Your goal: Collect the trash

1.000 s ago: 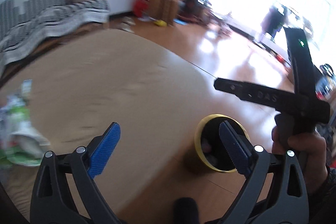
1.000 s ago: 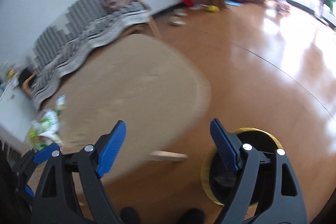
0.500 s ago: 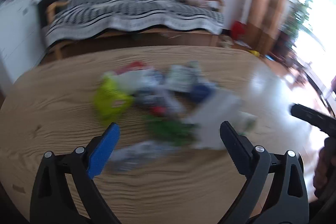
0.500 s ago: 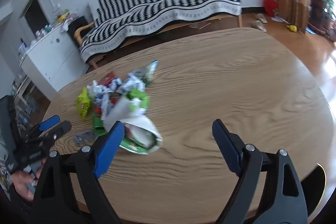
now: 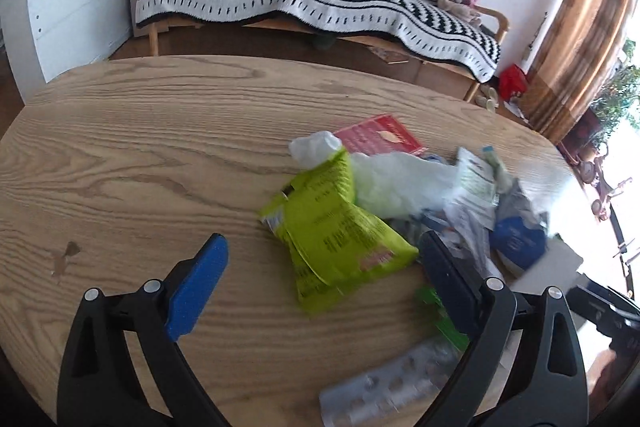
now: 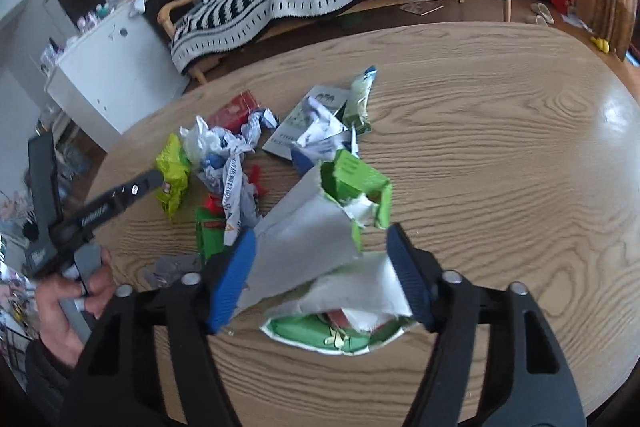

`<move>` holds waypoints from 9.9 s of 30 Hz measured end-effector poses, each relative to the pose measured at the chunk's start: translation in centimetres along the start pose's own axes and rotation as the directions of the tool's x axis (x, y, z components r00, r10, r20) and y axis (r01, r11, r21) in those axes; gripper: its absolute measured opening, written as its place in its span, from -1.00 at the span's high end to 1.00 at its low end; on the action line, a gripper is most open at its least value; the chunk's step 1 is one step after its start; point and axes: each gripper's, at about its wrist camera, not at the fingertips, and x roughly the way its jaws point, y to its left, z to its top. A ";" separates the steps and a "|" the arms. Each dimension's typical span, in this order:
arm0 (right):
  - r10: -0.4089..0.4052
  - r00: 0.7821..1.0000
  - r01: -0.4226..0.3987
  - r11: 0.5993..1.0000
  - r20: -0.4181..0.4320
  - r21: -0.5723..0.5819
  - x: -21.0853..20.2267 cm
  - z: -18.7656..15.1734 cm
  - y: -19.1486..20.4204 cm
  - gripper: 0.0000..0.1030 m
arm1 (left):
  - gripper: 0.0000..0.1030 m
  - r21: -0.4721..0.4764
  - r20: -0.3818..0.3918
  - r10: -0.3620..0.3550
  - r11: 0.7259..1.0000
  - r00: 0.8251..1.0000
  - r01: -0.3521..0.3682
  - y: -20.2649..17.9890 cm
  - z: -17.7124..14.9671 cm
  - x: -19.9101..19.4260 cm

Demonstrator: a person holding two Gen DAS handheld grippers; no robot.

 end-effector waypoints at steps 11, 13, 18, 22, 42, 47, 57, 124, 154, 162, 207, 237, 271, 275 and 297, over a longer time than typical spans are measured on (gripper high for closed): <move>0.091 0.995 -0.089 0.995 0.043 -0.036 -0.9 0.2 1.7 0.83 | 0.06 -0.044 -0.056 -0.001 0.999 0.998 -0.002 0.4 0.9 2.5; 0.112 0.991 -0.110 0.993 0.068 -0.035 -1.9 0.2 1.7 0.87 | 0.09 -0.049 -0.050 0.001 0.999 0.999 -0.004 0.5 1.0 2.1; 0.148 0.979 -0.144 0.989 0.143 -0.035 -4.6 0.2 1.6 0.90 | 0.11 0.002 0.017 0.054 0.999 0.998 -0.054 -0.3 1.2 -0.5; 0.152 0.971 -0.148 0.988 0.185 -0.036 -7.0 -0.1 0.9 0.91 | 0.12 0.036 0.052 0.057 0.998 0.997 -0.059 -1.5 1.0 -2.4; 0.010 0.995 -0.053 0.904 0.103 0.423 -9.5 -5.3 -20.3 -0.13 | 0.12 0.244 0.074 -0.131 0.964 0.989 0.110 -15.7 -1.7 -6.4; 0.026 0.987 -0.095 0.890 0.159 0.445 -11.3 -6.2 -21.7 -0.62 | 0.12 0.278 0.066 -0.145 0.953 0.987 0.122 -17.6 -2.4 -6.5; 0.009 0.999 -0.025 0.914 0.042 0.404 -6.6 -4.3 -19.5 -0.62 | 0.12 0.303 0.041 -0.149 0.944 0.988 0.130 -18.3 -3.4 -6.1; -0.437 0.895 0.341 0.550 -0.084 0.762 -27.0 -33.5 -43.3 0.59 | 0.12 0.631 -0.482 -0.413 0.448 0.773 0.633 -54.0 -29.4 -4.7; -0.496 0.868 0.289 0.490 -0.010 0.822 -29.2 -33.6 -43.6 -0.71 | -0.51 0.601 -0.509 -0.448 0.427 0.735 0.676 -54.6 -29.9 -4.1; -0.474 0.878 0.292 0.649 0.073 0.702 -26.9 -26.9 -37.9 -0.73 | -0.74 0.588 -0.372 -0.490 0.533 0.789 0.608 -48.4 -22.9 -6.5; -0.228 0.972 0.224 0.971 -0.050 -0.087 1.0 -5.5 -4.0 -0.34 | 0.10 0.504 -0.104 -0.087 0.854 0.991 0.128 -5.8 -7.8 -0.1; -0.398 0.908 0.340 0.882 0.130 0.326 -19.1 -14.7 -25.5 -0.29 | 0.70 0.514 -0.106 -0.326 0.791 0.939 0.332 -28.9 -10.6 -5.6; -0.527 0.850 0.400 0.636 -0.007 0.660 -27.9 -30.4 -41.6 -0.30 | 0.11 0.571 -0.551 -0.455 0.406 0.699 0.714 -56.8 -31.1 -2.4; -0.521 0.854 0.399 0.639 -0.012 0.657 -27.6 -30.3 -41.6 -0.30 | -0.04 0.570 -0.532 -0.470 0.417 0.704 0.708 -56.8 -30.8 -2.8; -0.498 0.867 0.398 0.672 -0.016 0.625 -26.7 -28.9 -40.9 -0.56 | -0.45 0.550 -0.378 -0.515 0.544 0.770 0.634 -49.7 -22.4 -4.6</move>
